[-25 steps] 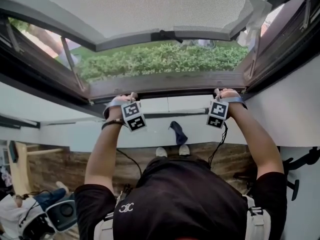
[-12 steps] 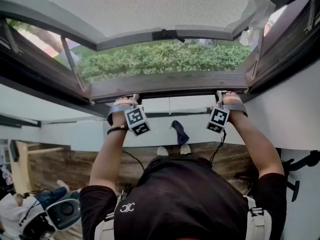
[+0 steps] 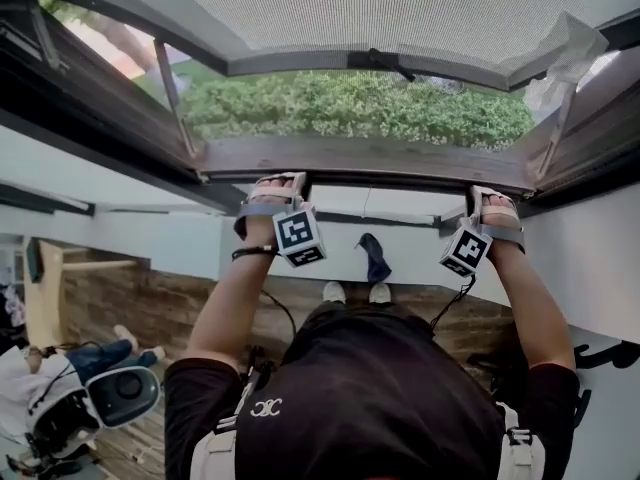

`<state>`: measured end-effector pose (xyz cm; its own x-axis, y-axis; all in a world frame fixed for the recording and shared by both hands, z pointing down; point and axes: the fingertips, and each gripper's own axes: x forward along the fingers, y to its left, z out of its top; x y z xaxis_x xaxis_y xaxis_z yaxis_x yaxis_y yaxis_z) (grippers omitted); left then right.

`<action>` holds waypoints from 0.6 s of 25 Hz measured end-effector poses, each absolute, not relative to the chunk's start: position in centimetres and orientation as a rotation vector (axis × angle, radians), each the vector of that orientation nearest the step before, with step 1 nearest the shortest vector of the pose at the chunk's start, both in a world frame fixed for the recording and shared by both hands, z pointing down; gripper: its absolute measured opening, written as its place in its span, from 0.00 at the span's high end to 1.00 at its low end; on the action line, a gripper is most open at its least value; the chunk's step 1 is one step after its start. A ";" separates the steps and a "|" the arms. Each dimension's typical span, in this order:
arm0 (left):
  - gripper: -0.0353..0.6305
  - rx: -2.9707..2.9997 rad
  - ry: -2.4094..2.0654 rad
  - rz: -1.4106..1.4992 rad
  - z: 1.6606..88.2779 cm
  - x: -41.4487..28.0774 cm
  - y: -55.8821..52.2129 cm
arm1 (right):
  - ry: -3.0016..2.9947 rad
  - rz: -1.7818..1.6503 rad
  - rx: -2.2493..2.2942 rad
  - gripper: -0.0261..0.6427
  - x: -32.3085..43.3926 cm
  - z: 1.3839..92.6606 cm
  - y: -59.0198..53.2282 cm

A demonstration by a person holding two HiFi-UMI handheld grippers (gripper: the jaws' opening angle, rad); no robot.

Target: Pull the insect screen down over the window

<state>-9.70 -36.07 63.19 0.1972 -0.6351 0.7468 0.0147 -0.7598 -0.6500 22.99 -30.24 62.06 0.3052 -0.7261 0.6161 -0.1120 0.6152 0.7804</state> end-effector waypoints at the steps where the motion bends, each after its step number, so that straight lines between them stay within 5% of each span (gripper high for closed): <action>1: 0.90 -1.972 0.560 -1.621 62.7 -9.7 -36.1 | -1.228 -0.456 0.828 0.94 23.0 61.6 -30.4; 15: 0.90 -1.952 0.544 -1.614 65.0 -9.5 -36.2 | -1.196 -0.448 0.825 0.94 22.9 64.1 -30.5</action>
